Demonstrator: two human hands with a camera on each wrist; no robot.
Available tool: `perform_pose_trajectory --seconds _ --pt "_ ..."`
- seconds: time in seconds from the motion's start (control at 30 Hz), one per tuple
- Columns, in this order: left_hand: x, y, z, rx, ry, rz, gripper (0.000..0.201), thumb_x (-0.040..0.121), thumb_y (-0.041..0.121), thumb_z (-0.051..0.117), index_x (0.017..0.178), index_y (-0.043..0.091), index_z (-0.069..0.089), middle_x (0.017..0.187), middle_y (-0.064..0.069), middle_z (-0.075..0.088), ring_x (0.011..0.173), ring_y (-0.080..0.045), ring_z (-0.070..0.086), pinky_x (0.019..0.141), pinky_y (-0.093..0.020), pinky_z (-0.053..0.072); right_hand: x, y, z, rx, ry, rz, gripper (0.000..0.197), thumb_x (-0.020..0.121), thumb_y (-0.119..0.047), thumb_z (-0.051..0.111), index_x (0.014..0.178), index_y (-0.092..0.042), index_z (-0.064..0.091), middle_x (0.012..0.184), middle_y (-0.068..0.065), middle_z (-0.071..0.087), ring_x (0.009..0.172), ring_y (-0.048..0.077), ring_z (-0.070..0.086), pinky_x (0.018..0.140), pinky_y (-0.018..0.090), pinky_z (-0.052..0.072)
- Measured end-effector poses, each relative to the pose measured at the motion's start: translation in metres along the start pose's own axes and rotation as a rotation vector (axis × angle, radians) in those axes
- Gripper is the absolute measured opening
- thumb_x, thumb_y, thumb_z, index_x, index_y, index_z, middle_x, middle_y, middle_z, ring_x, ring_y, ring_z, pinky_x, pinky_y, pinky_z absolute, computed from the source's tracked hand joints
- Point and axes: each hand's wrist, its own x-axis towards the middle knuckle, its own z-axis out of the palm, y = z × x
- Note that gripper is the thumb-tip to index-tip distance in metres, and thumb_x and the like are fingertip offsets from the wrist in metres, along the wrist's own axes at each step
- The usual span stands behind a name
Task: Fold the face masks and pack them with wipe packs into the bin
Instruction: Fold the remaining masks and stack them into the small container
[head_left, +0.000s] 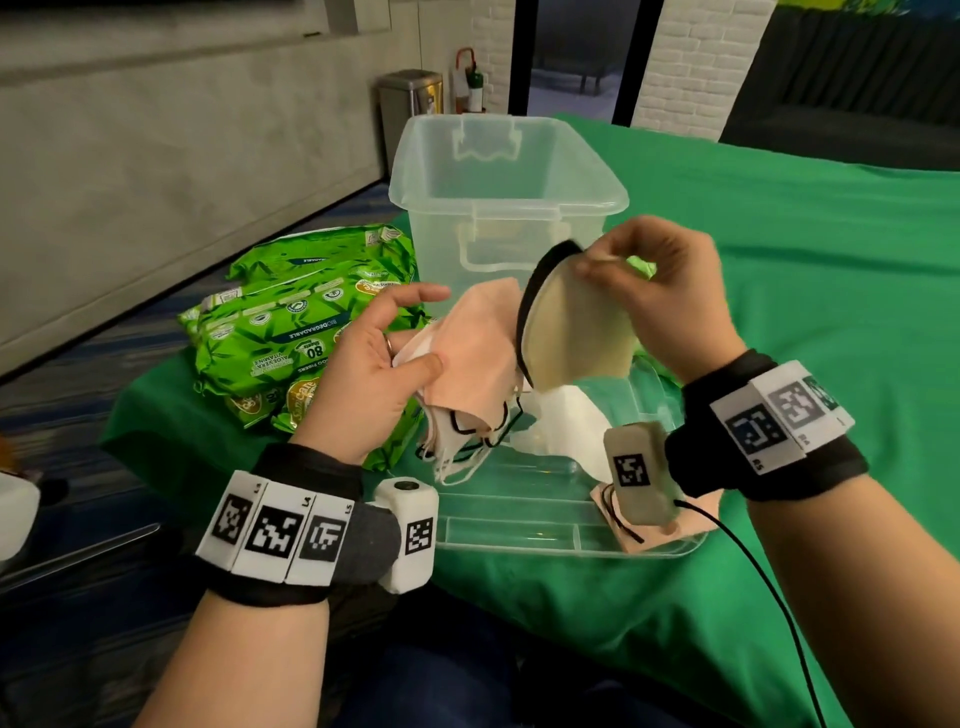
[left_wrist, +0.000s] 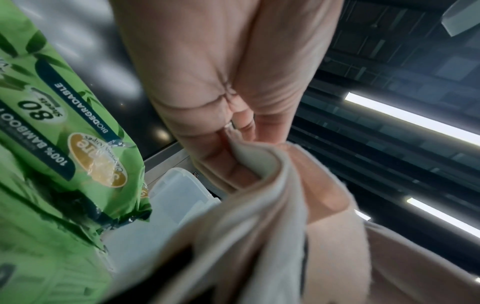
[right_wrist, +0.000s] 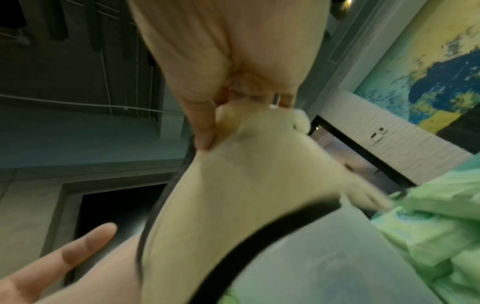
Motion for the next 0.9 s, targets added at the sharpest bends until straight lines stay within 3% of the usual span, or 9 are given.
perform_pose_trajectory --seconds 0.17,0.27,0.33,0.43,0.53,0.6,0.73,0.8,0.9 --pt "0.001 -0.002 0.006 0.190 0.090 -0.016 0.041 0.081 -0.010 0.052 0.082 0.027 0.070 0.086 0.017 0.068 0.084 0.008 0.060 0.076 -0.010 0.043 0.001 -0.007 0.000 0.004 0.368 -0.100 0.024 0.080 -0.017 0.059 0.071 -0.031 0.042 0.069 -0.018 0.046 0.062 -0.007 0.043 0.064 0.014 0.034" --pt "0.005 -0.002 0.013 0.160 0.117 -0.063 0.029 0.088 -0.003 0.050 0.094 0.016 0.070 0.092 0.011 0.068 0.084 0.009 0.061 0.080 -0.010 0.043 -0.013 -0.016 0.017 -0.019 0.131 -0.275 0.012 0.081 -0.011 0.060 0.078 -0.017 0.050 0.076 -0.011 0.046 0.070 -0.001 0.042 0.067 0.015 0.034" --pt "0.006 -0.002 0.013 0.011 0.138 -0.110 0.020 0.086 0.027 0.057 0.088 0.018 0.074 0.094 -0.002 0.071 0.093 -0.012 0.066 0.090 -0.031 0.047 -0.026 -0.019 0.032 -0.061 -0.179 -0.348 0.006 0.079 -0.011 0.061 0.078 -0.010 0.055 0.080 -0.005 0.047 0.074 0.005 0.041 0.068 0.020 0.034" --pt "0.006 -0.001 0.012 -0.101 0.155 -0.122 0.048 0.074 0.059 0.062 0.076 0.011 0.071 0.080 -0.012 0.068 0.078 -0.022 0.062 0.076 -0.035 0.049 -0.039 -0.021 0.047 -0.109 -0.488 -0.346 0.014 0.076 -0.024 0.068 0.077 -0.011 0.064 0.082 -0.007 0.047 0.075 0.007 0.042 0.071 0.017 0.035" --pt "0.001 0.000 0.014 -0.013 0.156 -0.081 0.010 0.085 0.019 0.064 0.078 0.016 0.071 0.067 0.007 0.070 0.066 -0.008 0.064 0.065 -0.021 0.051 -0.040 -0.024 0.043 0.023 -0.612 -0.205 0.017 0.076 -0.027 0.068 0.083 -0.012 0.072 0.084 0.001 0.059 0.082 0.017 0.055 0.074 0.026 0.044" --pt "0.000 -0.002 0.013 0.021 0.156 -0.074 0.020 0.086 -0.001 0.057 0.088 0.015 0.069 0.069 0.013 0.071 0.070 -0.002 0.066 0.068 -0.016 0.053 -0.033 -0.024 0.037 0.164 -0.500 -0.029 0.022 0.080 -0.031 0.063 0.091 -0.014 0.071 0.089 0.003 0.065 0.081 0.013 0.060 0.074 0.025 0.047" --pt "-0.003 -0.001 0.013 0.086 0.146 -0.026 0.024 0.085 -0.002 0.060 0.092 0.019 0.068 0.074 0.018 0.071 0.076 0.002 0.065 0.073 -0.014 0.051 -0.016 -0.011 0.036 -0.035 -0.260 0.090 0.039 0.082 -0.024 0.068 0.119 -0.019 0.057 0.100 -0.003 0.052 0.081 0.009 0.052 0.077 0.021 0.045" --pt "-0.003 0.001 0.015 0.123 0.142 0.012 0.027 0.083 -0.002 0.062 0.090 0.024 0.068 0.074 0.021 0.070 0.077 0.004 0.064 0.074 -0.013 0.050 -0.015 -0.010 0.037 -0.021 -0.230 0.093 0.034 0.077 -0.019 0.073 0.109 -0.017 0.062 0.087 -0.008 0.055 0.071 0.012 0.054 0.072 0.029 0.048" --pt "-0.002 0.002 0.015 0.123 0.149 0.042 0.036 0.081 -0.007 0.063 0.090 0.028 0.064 0.078 0.019 0.071 0.082 0.000 0.065 0.080 -0.021 0.052 -0.021 -0.013 0.039 -0.026 -0.112 -0.052 0.029 0.072 -0.018 0.076 0.099 -0.024 0.069 0.091 -0.004 0.060 0.073 0.007 0.054 0.070 0.017 0.043"
